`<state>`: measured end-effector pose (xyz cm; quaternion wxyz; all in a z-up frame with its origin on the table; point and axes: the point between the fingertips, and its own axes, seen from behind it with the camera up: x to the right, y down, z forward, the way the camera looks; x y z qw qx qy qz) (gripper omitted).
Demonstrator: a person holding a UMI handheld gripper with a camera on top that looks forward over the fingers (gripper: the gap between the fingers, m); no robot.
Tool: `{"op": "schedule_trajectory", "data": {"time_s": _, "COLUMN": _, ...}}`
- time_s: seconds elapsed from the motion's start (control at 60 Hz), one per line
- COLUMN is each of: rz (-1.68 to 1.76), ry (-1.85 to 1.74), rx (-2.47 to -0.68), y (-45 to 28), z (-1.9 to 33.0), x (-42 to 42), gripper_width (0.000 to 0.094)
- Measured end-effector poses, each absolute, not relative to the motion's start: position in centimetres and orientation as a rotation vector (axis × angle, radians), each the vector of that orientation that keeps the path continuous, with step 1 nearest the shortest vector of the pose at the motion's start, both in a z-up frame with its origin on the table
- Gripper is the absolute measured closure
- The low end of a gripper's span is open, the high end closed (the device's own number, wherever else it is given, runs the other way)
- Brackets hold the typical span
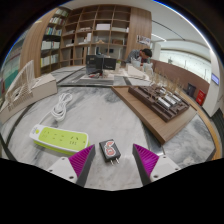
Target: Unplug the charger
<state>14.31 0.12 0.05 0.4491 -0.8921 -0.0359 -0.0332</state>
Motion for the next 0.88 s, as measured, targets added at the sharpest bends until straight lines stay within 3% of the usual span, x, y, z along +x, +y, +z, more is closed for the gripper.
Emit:
{"op": "schedule_trajectory", "data": {"time_s": 0.05, "rz": -0.050, "ry": -0.087, "rx": -2.204, "y": -0.7, "z": 0.9, "x": 13.8, "gripper_width": 0.0077}}
{"op": "schedule_trajectory", "data": {"time_s": 0.4, "rz": 0.104, "ry": -0.076, "rx": -2.109, "y": -13.3, "z": 9.3, "x": 9.6, "gripper_width": 0.0086}}
{"op": "schedule_trajectory", "data": {"time_s": 0.633, "rz": 0.083, "ry": -0.128, "rx": -2.079, "y": -18.7, "z": 10.8, "x": 10.2, "gripper_width": 0.0086}}
{"op": "schedule_trajectory", "data": {"time_s": 0.883, "rz": 0.154, "ry": -0.030, "rx": -2.085, "y": -18.9, "z": 9.3, "x": 12.9, "gripper_width": 0.0095}}
